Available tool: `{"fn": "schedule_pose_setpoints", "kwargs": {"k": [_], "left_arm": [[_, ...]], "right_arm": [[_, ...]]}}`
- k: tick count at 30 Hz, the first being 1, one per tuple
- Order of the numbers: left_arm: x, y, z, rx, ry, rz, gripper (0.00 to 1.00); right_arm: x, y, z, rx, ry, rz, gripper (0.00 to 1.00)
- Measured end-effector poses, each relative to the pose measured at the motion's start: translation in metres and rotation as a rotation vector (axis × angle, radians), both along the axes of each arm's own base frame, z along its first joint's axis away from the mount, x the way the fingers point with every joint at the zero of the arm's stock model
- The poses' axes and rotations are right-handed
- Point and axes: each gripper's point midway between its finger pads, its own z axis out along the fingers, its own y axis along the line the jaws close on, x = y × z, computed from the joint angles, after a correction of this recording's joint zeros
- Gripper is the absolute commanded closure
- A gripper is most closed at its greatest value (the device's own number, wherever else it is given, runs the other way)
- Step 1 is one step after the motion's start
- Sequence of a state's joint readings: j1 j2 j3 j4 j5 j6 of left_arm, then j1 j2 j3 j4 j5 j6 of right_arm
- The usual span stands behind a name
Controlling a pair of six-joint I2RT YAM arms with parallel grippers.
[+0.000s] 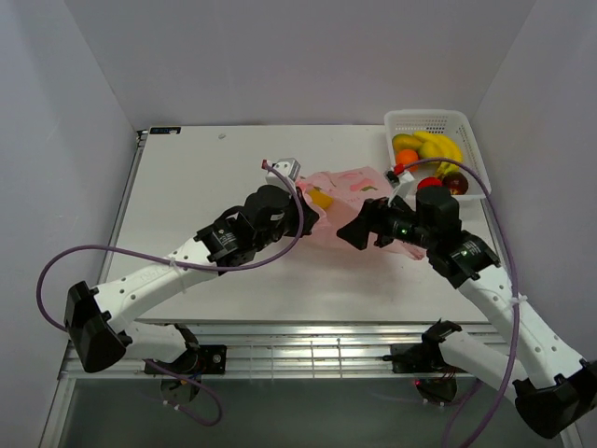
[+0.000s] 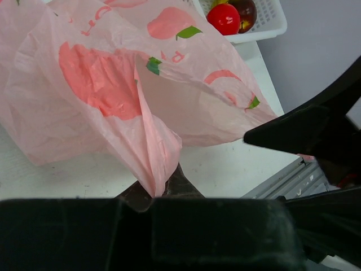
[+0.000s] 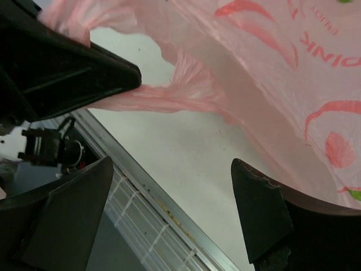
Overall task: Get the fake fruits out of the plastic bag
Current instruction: Take out the fake fruit from the plastic bag.
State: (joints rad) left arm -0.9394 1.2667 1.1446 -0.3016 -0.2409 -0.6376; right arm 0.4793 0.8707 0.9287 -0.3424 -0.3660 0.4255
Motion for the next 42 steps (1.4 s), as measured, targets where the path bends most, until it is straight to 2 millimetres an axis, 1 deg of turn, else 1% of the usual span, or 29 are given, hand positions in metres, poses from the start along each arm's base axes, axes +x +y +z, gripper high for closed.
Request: {"fn": "schedule_pose_setpoints", "kwargs": {"k": [2, 3, 5, 10, 13, 16, 19, 23, 26, 29, 31, 34, 37, 39, 41, 42], "left_arm": [[-0.003, -0.001, -0.004, 0.006, 0.018, -0.01, 1.0], [-0.004, -0.001, -0.007, 0.01, 0.027, -0.015, 1.0], [-0.006, -0.002, -0.011, 0.019, 0.042, -0.026, 1.0], [-0.016, -0.001, -0.018, 0.023, 0.071, -0.065, 1.0], [-0.025, 0.002, -0.024, 0.029, 0.093, -0.086, 1.0], [-0.031, 0.003, -0.025, 0.026, 0.103, -0.109, 1.0], [-0.037, 0.003, -0.024, 0.021, 0.113, -0.135, 1.0], [-0.045, -0.002, -0.025, 0.009, 0.133, -0.175, 1.0], [-0.054, -0.004, -0.031, 0.008, 0.158, -0.211, 1.0], [-0.061, -0.005, -0.04, 0.016, 0.19, -0.233, 1.0], [-0.065, -0.005, -0.043, 0.015, 0.201, -0.245, 1.0], [-0.068, -0.004, -0.043, 0.01, 0.204, -0.255, 1.0], [-0.071, -0.003, -0.043, 0.008, 0.203, -0.259, 1.0], [-0.071, -0.003, -0.043, 0.007, 0.205, -0.258, 1.0], [-0.071, -0.002, -0.043, 0.009, 0.207, -0.257, 1.0], [-0.071, -0.002, -0.044, 0.01, 0.208, -0.254, 1.0]], "right_arm": [[-0.007, 0.011, -0.024, -0.071, 0.037, 0.037, 0.1], [-0.01, 0.013, -0.032, -0.093, 0.041, 0.046, 0.1], [-0.01, 0.012, -0.043, -0.12, 0.049, 0.03, 0.1], [0.004, 0.001, -0.067, -0.158, 0.09, -0.087, 0.1], [0.011, 0.002, -0.08, -0.156, 0.126, -0.127, 0.1], [0.018, 0.001, -0.096, -0.161, 0.162, -0.179, 0.1], [0.029, -0.001, -0.102, -0.159, 0.175, -0.238, 0.1], [0.049, -0.001, -0.113, -0.151, 0.181, -0.324, 0.1], [0.061, 0.0, -0.133, -0.143, 0.165, -0.363, 0.1], [0.073, 0.004, -0.151, -0.16, 0.107, -0.351, 0.1], [0.083, 0.008, -0.16, -0.179, 0.057, -0.337, 0.1], [0.093, 0.016, -0.165, -0.188, -0.027, -0.308, 0.1], [0.102, 0.029, -0.156, -0.203, -0.15, -0.274, 0.1], [0.101, 0.044, -0.147, -0.207, -0.255, -0.229, 0.1], [0.092, 0.061, -0.141, -0.205, -0.344, -0.169, 0.1], [0.085, 0.07, -0.141, -0.204, -0.382, -0.131, 0.1]]}}
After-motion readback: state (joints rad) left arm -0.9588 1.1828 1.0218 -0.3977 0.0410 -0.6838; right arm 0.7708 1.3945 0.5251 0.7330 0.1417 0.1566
